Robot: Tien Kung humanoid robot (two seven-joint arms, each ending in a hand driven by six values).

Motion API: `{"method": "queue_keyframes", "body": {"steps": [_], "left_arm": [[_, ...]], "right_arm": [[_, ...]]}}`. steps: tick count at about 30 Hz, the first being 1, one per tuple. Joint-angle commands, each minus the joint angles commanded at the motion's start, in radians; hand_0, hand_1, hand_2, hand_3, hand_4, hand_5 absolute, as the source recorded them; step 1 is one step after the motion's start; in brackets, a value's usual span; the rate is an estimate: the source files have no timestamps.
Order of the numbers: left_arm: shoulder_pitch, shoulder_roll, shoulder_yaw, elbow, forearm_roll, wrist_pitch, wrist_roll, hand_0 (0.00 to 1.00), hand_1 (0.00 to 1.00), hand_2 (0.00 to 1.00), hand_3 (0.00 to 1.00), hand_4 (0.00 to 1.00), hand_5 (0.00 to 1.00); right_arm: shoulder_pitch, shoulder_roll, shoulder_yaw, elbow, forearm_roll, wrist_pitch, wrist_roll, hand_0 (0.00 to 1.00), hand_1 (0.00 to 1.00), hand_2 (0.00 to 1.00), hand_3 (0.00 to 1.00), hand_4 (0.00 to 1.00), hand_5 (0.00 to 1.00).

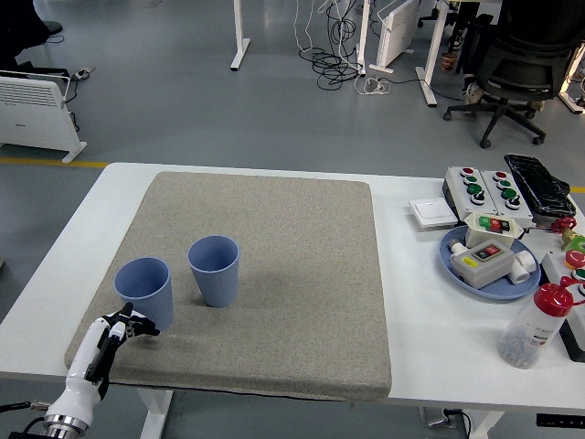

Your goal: Push cup pick cup insert cup

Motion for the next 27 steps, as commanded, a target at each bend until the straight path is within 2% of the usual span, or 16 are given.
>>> {"method": "queue_keyframes", "body": {"steps": [11, 19, 27], "left_arm": [[-0.063, -0.007, 0.009, 0.067, -0.003, -0.007, 0.010, 0.568, 0.497, 0.447, 0.400, 0.527, 0.998], [-0.100, -0.024, 0.008, 0.119, -0.010, -0.008, 0.005, 0.569, 0.497, 0.450, 0.402, 0.531, 0.998], [-0.185, -0.045, 0.028, 0.212, -0.030, -0.019, 0.001, 0.571, 0.497, 0.451, 0.403, 0.529, 0.998]], "right_arm": [[-0.005, 0.003, 0.003, 0.001, -0.003, 0.000, -0.001, 0.687, 0.608, 0.634, 0.584, 0.104, 0.503], [-0.010, 0.005, 0.011, 0.001, -0.014, -0.001, -0.005, 0.687, 0.608, 0.634, 0.585, 0.104, 0.503], [-0.018, 0.007, 0.023, 0.002, -0.036, -0.003, -0.011, 0.687, 0.608, 0.634, 0.585, 0.104, 0.503]]}}
